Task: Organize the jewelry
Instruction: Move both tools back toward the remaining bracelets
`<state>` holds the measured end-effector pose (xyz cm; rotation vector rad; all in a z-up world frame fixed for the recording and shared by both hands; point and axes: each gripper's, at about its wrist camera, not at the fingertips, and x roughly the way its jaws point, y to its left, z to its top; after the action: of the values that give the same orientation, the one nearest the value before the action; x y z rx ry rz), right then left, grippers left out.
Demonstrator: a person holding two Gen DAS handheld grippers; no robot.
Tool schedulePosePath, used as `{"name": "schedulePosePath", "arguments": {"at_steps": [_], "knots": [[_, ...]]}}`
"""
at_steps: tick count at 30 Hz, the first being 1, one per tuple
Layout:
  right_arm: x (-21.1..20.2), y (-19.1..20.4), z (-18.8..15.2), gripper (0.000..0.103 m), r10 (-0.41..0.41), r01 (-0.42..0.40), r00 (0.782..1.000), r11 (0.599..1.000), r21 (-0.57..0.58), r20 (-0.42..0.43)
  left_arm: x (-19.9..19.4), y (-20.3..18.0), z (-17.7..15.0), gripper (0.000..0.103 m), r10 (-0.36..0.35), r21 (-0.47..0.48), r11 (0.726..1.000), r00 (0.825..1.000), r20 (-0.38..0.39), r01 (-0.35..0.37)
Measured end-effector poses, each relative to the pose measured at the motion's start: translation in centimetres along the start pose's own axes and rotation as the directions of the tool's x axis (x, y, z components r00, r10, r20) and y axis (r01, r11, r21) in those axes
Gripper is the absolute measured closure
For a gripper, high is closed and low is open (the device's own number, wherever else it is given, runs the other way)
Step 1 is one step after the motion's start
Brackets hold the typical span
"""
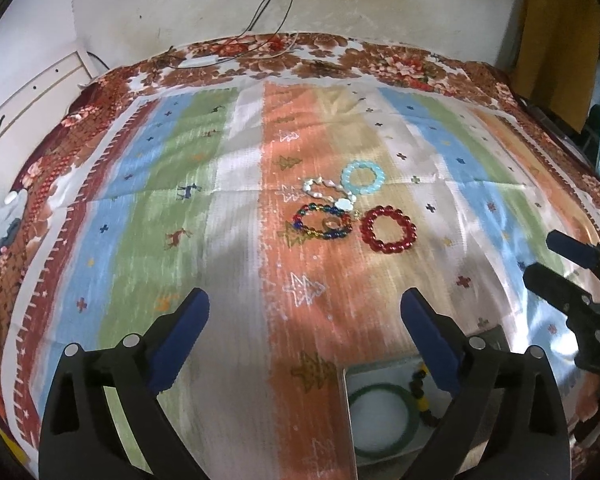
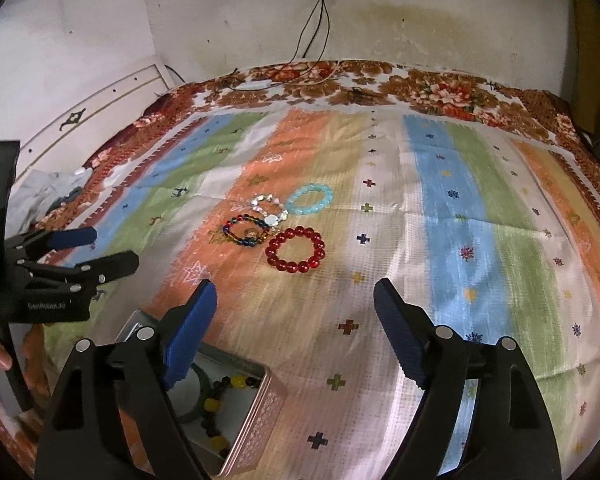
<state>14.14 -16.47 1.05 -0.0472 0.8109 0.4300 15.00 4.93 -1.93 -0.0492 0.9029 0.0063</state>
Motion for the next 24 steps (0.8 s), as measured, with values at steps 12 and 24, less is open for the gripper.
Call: {"name": "schedulePosePath", "arguments": {"at_steps": [12, 24], "knots": [[3.2, -1.2, 1.5, 0.022, -0.011, 0.012, 0.999, 1.000, 0.008, -0.049, 3.4, 1.2, 2.3, 0.008, 0.006, -0.039, 0.999, 0.999, -0.051, -0.008], [5.9, -1.7, 2.7, 0.022, 0.002, -0.002, 0.996, 1.000, 0.006, -0.086, 5.7, 1.7, 3.8, 0.008, 0.011, -0.051, 0.999, 0.997, -0.076, -0.015]]}}
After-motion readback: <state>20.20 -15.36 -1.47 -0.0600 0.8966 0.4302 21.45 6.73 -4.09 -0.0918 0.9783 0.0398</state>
